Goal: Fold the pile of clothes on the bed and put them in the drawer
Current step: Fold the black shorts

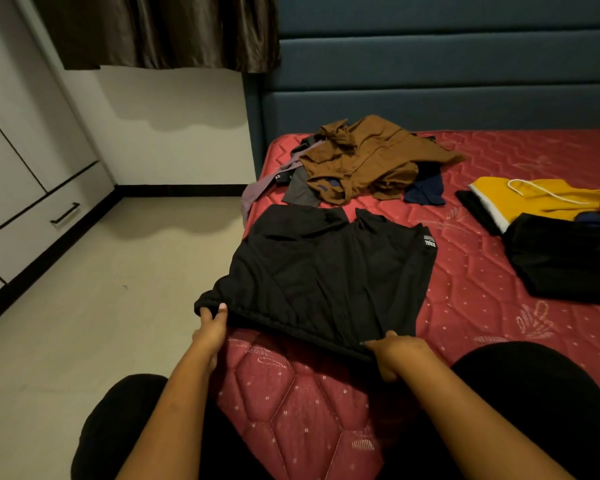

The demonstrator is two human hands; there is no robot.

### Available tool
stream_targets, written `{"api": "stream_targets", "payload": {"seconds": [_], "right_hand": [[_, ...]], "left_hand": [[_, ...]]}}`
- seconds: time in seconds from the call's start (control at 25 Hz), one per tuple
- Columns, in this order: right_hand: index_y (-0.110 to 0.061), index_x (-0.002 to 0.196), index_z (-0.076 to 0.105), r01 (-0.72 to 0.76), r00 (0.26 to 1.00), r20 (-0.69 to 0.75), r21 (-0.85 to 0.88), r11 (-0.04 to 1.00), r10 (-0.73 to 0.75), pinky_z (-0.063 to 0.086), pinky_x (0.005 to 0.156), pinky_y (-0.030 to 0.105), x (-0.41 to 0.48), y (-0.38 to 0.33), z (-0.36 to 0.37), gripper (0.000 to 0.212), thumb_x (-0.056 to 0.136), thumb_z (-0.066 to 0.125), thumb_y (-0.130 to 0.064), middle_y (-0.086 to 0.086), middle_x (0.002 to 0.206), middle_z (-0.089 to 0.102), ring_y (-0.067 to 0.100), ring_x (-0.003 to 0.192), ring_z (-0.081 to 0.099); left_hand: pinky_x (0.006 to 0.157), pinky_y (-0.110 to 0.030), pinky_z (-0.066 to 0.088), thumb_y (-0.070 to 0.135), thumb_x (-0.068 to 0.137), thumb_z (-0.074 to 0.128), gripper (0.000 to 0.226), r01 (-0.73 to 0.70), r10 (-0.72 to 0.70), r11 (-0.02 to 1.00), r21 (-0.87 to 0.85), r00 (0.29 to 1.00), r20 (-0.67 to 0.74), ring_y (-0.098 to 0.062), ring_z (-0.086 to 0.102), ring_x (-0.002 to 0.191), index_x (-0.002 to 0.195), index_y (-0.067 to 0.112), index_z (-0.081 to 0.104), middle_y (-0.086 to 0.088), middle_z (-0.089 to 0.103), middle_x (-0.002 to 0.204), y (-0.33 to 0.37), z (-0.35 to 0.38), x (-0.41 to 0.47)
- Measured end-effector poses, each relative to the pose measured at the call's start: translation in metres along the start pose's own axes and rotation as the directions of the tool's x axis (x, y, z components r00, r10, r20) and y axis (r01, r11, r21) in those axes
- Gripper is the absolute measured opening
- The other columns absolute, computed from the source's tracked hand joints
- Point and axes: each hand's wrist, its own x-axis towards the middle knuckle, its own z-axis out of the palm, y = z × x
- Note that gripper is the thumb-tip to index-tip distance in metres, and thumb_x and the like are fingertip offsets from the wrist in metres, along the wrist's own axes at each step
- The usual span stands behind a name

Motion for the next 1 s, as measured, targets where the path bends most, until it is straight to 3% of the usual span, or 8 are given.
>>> {"api": "stream_targets", "payload": {"seconds": [0.16, 0.28, 0.4, 0.52, 0.6, 0.68, 0.76, 1.0], "right_hand": [[-0.018, 0.145, 0.036, -0.049, 0.967, -0.252, -0.065, 0.997, 0.032, 0.044, 0.101, 0.045, -0.002, -0.009, -0.001, 0.061, 0.089, 0.058, -0.023, 0.003, 0.143, 0.033, 0.031, 0.133, 0.033], [-0.035, 0.150, 0.018, 0.144, 0.872, -0.467, -0.035, 0.989, -0.144, 0.045, 0.090, 0.041, 0.006, -0.029, 0.009, 0.077, 0.089, 0.060, -0.019, 0.001, 0.141, 0.034, 0.030, 0.125, 0.041], [-0.042, 0.147, 0.027, 0.228, 0.864, -0.444, -0.076, 0.971, -0.237, 0.047, 0.088, 0.040, 0.009, -0.038, 0.006, 0.059, 0.097, 0.046, -0.015, 0.004, 0.137, 0.043, 0.030, 0.118, 0.049], [-0.024, 0.138, 0.049, 0.088, 0.920, -0.382, -0.029, 0.996, -0.092, 0.045, 0.096, 0.040, 0.004, -0.023, -0.006, 0.042, 0.097, 0.042, -0.013, 0.005, 0.138, 0.048, 0.030, 0.125, 0.048], [-0.019, 0.136, 0.049, 0.026, 0.964, -0.264, 0.000, 1.000, -0.025, 0.044, 0.099, 0.040, 0.001, -0.017, -0.004, 0.042, 0.095, 0.046, -0.012, 0.006, 0.139, 0.048, 0.030, 0.127, 0.048], [-0.023, 0.140, 0.043, 0.018, 0.972, -0.237, 0.027, 0.999, -0.011, 0.044, 0.100, 0.043, 0.001, -0.023, 0.005, 0.049, 0.093, 0.051, -0.015, 0.006, 0.140, 0.046, 0.030, 0.129, 0.044], [-0.028, 0.144, 0.032, -0.005, 0.960, -0.278, 0.065, 0.998, 0.023, 0.045, 0.098, 0.048, 0.003, -0.027, 0.009, 0.059, 0.091, 0.057, -0.019, 0.006, 0.142, 0.038, 0.033, 0.130, 0.037], [-0.029, 0.148, 0.019, -0.085, 0.968, -0.209, 0.251, 0.964, 0.140, 0.044, 0.100, 0.040, 0.018, -0.009, 0.011, 0.070, 0.091, 0.056, -0.016, 0.013, 0.141, 0.030, 0.032, 0.128, 0.043]], "left_hand": [[0.113, -0.045, 0.032, 0.047, 0.100, 0.039, 0.058, -0.133, 0.147, 0.970, -0.205, 0.988, 0.053, -0.024, 0.037, 0.137, 0.151, 0.034, 0.016, 0.000, 0.034, 0.151, 0.011, 0.010, -0.009], [0.104, -0.039, 0.041, 0.041, 0.100, 0.044, 0.044, -0.080, 0.104, 0.973, -0.218, 0.989, 0.103, -0.025, 0.053, 0.121, 0.135, 0.015, 0.049, -0.003, 0.056, 0.131, 0.012, 0.014, -0.007], [0.092, -0.041, 0.048, 0.025, 0.100, 0.051, 0.027, -0.058, 0.049, 0.944, -0.326, 0.998, -0.036, -0.029, 0.059, 0.107, 0.119, 0.007, 0.056, -0.013, 0.061, 0.118, 0.010, 0.016, -0.001], [0.085, -0.048, 0.054, 0.017, 0.092, 0.061, 0.001, -0.181, 0.111, 0.930, -0.321, 0.969, -0.223, -0.030, 0.060, 0.084, 0.093, 0.018, 0.061, -0.025, 0.059, 0.111, 0.007, 0.019, 0.005], [0.073, -0.051, 0.056, 0.021, 0.087, 0.064, 0.012, -0.222, 0.143, 0.932, -0.285, 0.951, -0.275, -0.027, 0.053, 0.069, 0.081, 0.026, 0.056, -0.032, 0.051, 0.106, 0.003, 0.028, 0.011], [0.070, -0.044, 0.057, 0.013, 0.092, 0.059, 0.021, -0.248, 0.168, 0.904, -0.348, 0.955, -0.243, -0.024, 0.057, 0.077, 0.108, 0.025, 0.051, -0.021, 0.052, 0.115, 0.016, 0.035, -0.008], [0.084, -0.051, 0.054, 0.003, 0.096, 0.052, 0.055, -0.208, 0.147, 0.860, -0.466, 0.975, -0.164, -0.026, 0.058, 0.100, 0.138, 0.027, 0.026, -0.005, 0.047, 0.126, 0.025, 0.038, -0.019], [0.103, -0.046, 0.044, 0.002, 0.093, 0.056, 0.072, -0.237, 0.133, 0.875, -0.423, 0.956, -0.260, -0.030, 0.050, 0.123, 0.147, 0.025, 0.013, -0.013, 0.042, 0.142, 0.022, 0.026, -0.015]]}}
